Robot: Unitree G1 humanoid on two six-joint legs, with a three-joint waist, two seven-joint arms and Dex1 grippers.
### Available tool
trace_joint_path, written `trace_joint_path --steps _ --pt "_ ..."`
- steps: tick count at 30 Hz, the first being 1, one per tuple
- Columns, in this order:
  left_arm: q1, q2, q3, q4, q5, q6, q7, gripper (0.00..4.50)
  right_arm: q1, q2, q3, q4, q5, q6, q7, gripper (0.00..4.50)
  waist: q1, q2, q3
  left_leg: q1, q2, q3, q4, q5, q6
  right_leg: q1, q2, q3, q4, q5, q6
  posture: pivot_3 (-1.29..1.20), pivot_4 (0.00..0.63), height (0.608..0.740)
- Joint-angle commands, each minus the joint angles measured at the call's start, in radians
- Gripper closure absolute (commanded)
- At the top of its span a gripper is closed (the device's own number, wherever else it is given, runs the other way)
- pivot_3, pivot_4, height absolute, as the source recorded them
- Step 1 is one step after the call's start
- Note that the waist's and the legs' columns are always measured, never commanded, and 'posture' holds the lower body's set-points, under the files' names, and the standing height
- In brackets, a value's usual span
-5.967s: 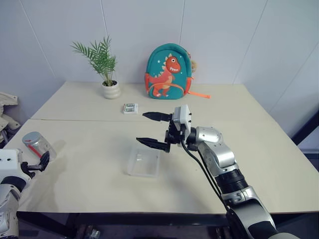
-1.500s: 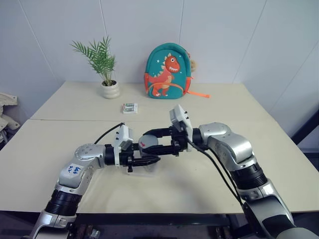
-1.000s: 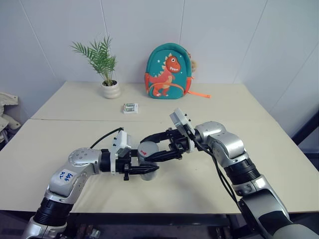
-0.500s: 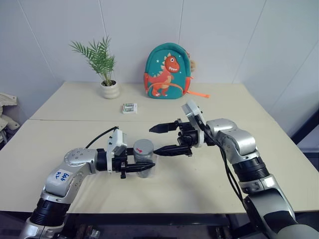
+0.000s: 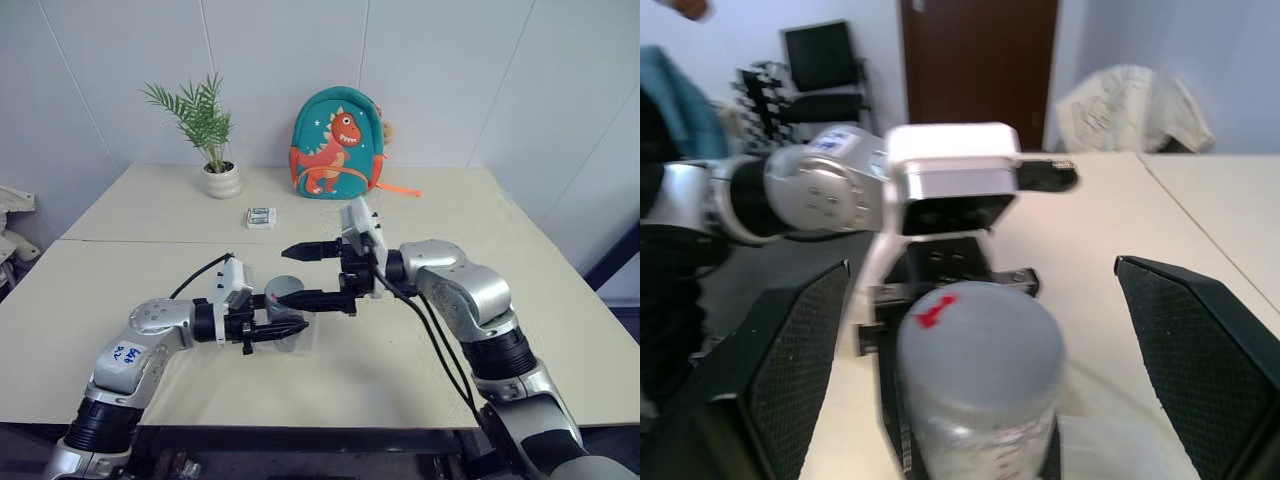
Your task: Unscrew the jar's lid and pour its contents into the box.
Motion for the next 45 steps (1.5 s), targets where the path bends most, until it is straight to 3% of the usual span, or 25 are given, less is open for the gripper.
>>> trace_joint_path --steps 1,16,29,39,45 --pt "-0.028 -0.009 0.009 0.004 0.003 -0.028 -0.001 2.51 -0.034 0.027 0.009 -0.001 -0.026 -0.002 -0.053 0.02 0.0 0.0 0.0 0.0 0.0 0.0 0.0 0.0 0.0 0.0 0.0 0.0 0.0 0.0 0.0 0.0 0.15 0.74" --pt "-0.056 -0.023 0.012 0.031 0.016 -0.05 -0.007 2.51 -0.027 0.048 0.02 0.051 -0.068 -0.038 -0.07 0.02 -0.002 0.0 0.0 0.0 0.0 0.0 0.0 0.0 0.0 0.0 0.0 0.0 0.0 0.0 0.0 0.0 0.15 0.74" --pt "-0.049 -0.033 0.01 0.03 0.013 -0.053 0.003 2.51 0.001 -0.064 -0.071 0.173 -0.072 -0.108 -0.052 0.02 0.0 0.0 0.0 0.0 0.0 0.0 0.0 0.0 0.0 0.0 0.0 0.0 0.0 0.0 0.0 0.0 0.15 0.74" --pt "-0.047 -0.041 0.017 0.038 0.022 -0.058 -0.001 2.51 0.053 -0.175 -0.14 0.175 0.0 -0.068 0.033 0.02 -0.005 0.0 0.0 -0.001 0.0 0.0 0.0 0.0 0.0 0.0 0.0 0.0 -0.001 0.0 0.0 0.0 0.15 0.74" --pt "-0.047 -0.045 0.017 0.035 0.023 -0.055 0.003 2.51 0.066 -0.167 -0.155 0.072 0.102 0.025 0.079 0.02 -0.004 0.0 0.0 0.0 0.0 0.001 0.0 0.0 0.0 0.0 0.001 0.001 0.0 0.0 0.0 0.0 0.15 0.74"
